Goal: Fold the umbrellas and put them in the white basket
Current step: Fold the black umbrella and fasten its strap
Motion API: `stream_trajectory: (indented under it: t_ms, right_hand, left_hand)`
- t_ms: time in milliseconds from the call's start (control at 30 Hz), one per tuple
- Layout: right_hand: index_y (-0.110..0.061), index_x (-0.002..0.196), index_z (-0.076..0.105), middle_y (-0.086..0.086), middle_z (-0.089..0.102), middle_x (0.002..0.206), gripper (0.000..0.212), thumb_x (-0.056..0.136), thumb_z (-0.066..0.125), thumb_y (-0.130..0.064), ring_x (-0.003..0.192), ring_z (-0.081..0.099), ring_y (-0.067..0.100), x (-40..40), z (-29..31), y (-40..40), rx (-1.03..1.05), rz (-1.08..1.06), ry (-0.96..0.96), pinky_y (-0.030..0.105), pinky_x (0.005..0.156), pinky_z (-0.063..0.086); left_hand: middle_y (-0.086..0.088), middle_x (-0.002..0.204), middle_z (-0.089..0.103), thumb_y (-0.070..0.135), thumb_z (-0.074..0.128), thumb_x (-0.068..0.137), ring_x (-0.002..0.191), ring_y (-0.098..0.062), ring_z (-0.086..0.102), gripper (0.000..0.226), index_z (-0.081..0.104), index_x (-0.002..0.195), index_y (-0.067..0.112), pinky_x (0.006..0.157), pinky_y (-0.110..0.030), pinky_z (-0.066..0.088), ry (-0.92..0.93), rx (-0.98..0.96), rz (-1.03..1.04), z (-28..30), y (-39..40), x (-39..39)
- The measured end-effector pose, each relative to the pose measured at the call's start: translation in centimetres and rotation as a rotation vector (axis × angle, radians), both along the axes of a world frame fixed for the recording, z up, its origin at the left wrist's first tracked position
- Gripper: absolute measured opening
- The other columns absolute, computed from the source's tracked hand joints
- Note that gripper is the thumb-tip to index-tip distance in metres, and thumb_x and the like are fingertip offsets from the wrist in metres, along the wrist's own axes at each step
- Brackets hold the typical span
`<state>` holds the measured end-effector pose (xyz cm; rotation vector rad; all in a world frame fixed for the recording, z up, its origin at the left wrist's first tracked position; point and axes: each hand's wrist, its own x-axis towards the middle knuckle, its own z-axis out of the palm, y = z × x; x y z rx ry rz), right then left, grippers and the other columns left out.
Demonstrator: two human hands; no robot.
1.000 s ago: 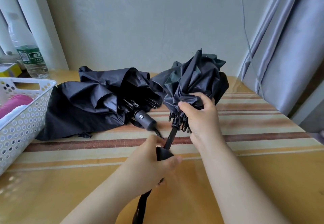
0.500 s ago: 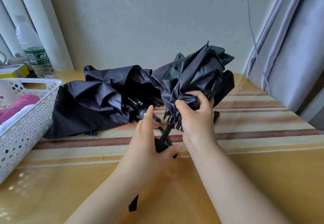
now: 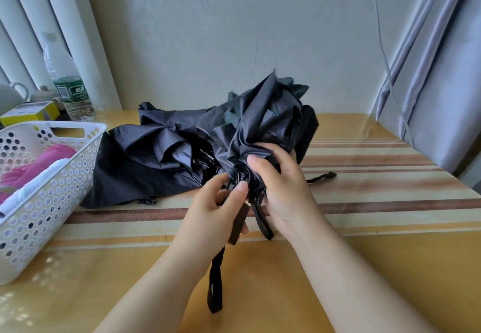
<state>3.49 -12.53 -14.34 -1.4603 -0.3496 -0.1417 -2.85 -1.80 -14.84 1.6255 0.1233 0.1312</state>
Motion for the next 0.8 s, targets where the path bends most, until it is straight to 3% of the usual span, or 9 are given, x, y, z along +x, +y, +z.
stream_trajectory:
  t_ms: [67,133,233,300,433,567,633,700,800]
  right_hand:
    - [-0.042,0.108,0.069,-0.001,0.045,0.142,0.037,0.072,0.060,-0.047,0.130,0.047,0.016,0.2,0.2,-0.5,-0.102,0.112,-0.024,0.047,0.108,0.040]
    - [-0.061,0.122,0.052,-0.014,0.034,0.151,0.042,0.083,0.051,-0.045,0.139,0.032,0.002,0.4,0.5,-1.3,-0.198,0.168,-0.076,0.043,0.117,0.028]
    - [-0.073,0.124,0.021,-0.023,0.010,0.156,0.042,0.098,0.043,-0.048,0.142,0.009,-0.009,0.4,0.9,-2.5,-0.400,0.170,-0.148,0.032,0.120,0.013]
    - [-0.076,0.122,0.016,-0.021,-0.001,0.155,0.045,0.090,0.043,-0.059,0.139,0.002,-0.011,0.5,0.8,-2.9,-0.494,0.125,-0.197,0.019,0.113,0.010]
    - [-0.070,0.119,0.033,-0.018,0.005,0.151,0.048,0.080,0.058,-0.058,0.133,0.010,-0.020,0.7,0.4,-2.9,-0.463,0.034,-0.285,-0.007,0.098,0.013]
    - [-0.048,0.096,0.061,-0.027,0.020,0.142,0.033,0.065,0.070,-0.056,0.136,0.023,-0.010,0.5,0.0,-2.1,-0.287,-0.060,-0.253,0.007,0.108,0.025]
    - [-0.038,0.087,0.065,-0.028,0.027,0.138,0.026,0.067,0.081,-0.042,0.133,0.032,-0.005,0.4,-0.2,-1.7,-0.239,-0.100,-0.213,0.014,0.109,0.029]
    - [-0.031,0.083,0.066,-0.032,0.031,0.132,0.020,0.073,0.083,-0.028,0.129,0.037,-0.004,0.4,-0.2,-1.6,-0.232,-0.127,-0.187,0.011,0.106,0.031]
    - [-0.031,0.080,0.065,-0.034,0.035,0.126,0.017,0.074,0.080,-0.027,0.122,0.041,-0.006,0.3,0.1,-1.6,-0.241,-0.193,-0.166,-0.001,0.093,0.031]
  left_hand:
    - [-0.010,0.070,0.060,0.029,0.052,0.097,0.054,-0.021,0.060,0.033,0.053,0.127,0.015,0.046,-0.030,0.045,0.015,-0.122,-0.015,0.0,0.6,0.1]
    - [-0.015,0.068,0.056,0.021,0.051,0.098,0.050,-0.022,0.056,0.018,0.061,0.111,0.014,0.042,-0.027,0.043,0.011,-0.228,-0.025,0.4,1.1,0.1]
    - [-0.017,0.066,0.053,0.019,0.051,0.097,0.048,-0.023,0.054,0.012,0.061,0.101,0.013,0.041,-0.027,0.043,0.014,-0.314,-0.058,0.9,1.2,-0.1]
    - [-0.016,0.064,0.052,0.018,0.051,0.096,0.048,-0.023,0.053,0.019,0.056,0.109,0.006,0.042,-0.027,0.042,0.014,-0.336,-0.104,0.8,1.1,-0.2]
    - [-0.017,0.059,0.051,0.020,0.050,0.096,0.045,-0.023,0.051,0.027,0.051,0.114,0.000,0.041,-0.026,0.041,0.021,-0.334,-0.192,0.8,0.4,-0.5]
    - [-0.022,0.065,0.054,0.024,0.050,0.096,0.049,-0.025,0.050,0.029,0.049,0.113,0.002,0.044,-0.029,0.042,0.037,-0.304,-0.210,0.6,-0.2,-0.7]
    - [-0.020,0.066,0.058,0.028,0.048,0.098,0.052,-0.026,0.054,0.023,0.050,0.113,0.011,0.047,-0.029,0.044,0.034,-0.221,-0.196,0.3,-0.5,-0.7]
    - [-0.014,0.064,0.062,0.038,0.048,0.095,0.055,-0.022,0.060,0.026,0.048,0.112,0.018,0.052,-0.028,0.047,0.032,-0.119,-0.167,0.2,-0.8,-0.7]
    - [-0.011,0.070,0.068,0.054,0.051,0.076,0.057,-0.019,0.064,0.048,0.044,0.112,0.023,0.055,-0.026,0.049,0.015,-0.027,-0.154,0.4,-0.9,-0.9]
